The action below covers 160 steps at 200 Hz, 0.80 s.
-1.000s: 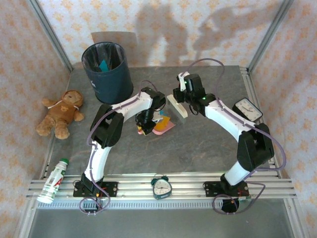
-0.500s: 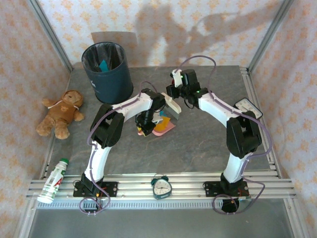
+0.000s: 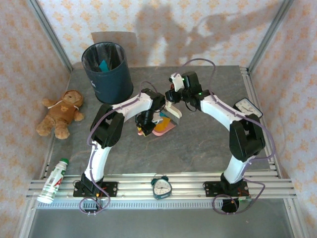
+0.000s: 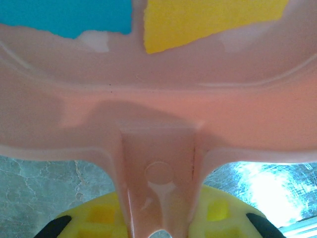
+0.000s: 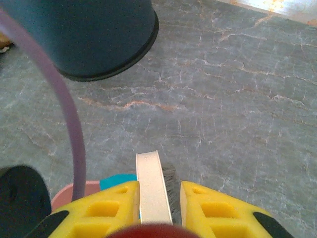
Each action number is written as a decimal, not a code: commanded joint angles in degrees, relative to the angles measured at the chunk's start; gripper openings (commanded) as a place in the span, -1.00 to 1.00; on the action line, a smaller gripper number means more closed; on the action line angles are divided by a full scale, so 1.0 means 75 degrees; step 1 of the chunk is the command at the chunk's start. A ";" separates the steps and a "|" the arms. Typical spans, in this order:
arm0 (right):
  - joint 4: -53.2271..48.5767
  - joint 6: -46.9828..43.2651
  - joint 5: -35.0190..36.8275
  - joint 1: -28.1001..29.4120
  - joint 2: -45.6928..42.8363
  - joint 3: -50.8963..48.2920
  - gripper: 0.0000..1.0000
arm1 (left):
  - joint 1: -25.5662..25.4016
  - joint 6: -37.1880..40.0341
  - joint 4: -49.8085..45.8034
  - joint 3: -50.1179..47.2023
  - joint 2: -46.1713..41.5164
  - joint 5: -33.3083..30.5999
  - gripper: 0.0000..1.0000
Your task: Sweep away the paper scraps from the table
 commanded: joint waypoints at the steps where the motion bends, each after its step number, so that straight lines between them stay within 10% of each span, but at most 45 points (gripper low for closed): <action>1: -0.0274 -0.0148 0.0093 0.0065 -0.0476 -0.0267 -1.00 | 0.0010 -0.0030 -0.0055 -0.0018 -0.0325 -0.0245 -1.00; 86: 0.0011 0.0151 0.0239 0.0113 -0.1090 -0.0726 -1.00 | 0.0015 -0.0191 -0.0020 0.0199 -0.0330 -0.0570 -1.00; 160: 0.1810 0.1992 0.3183 0.0263 -0.1387 -0.1514 -1.00 | -0.0013 0.0037 -0.0125 0.0163 -0.0374 -0.0185 -1.00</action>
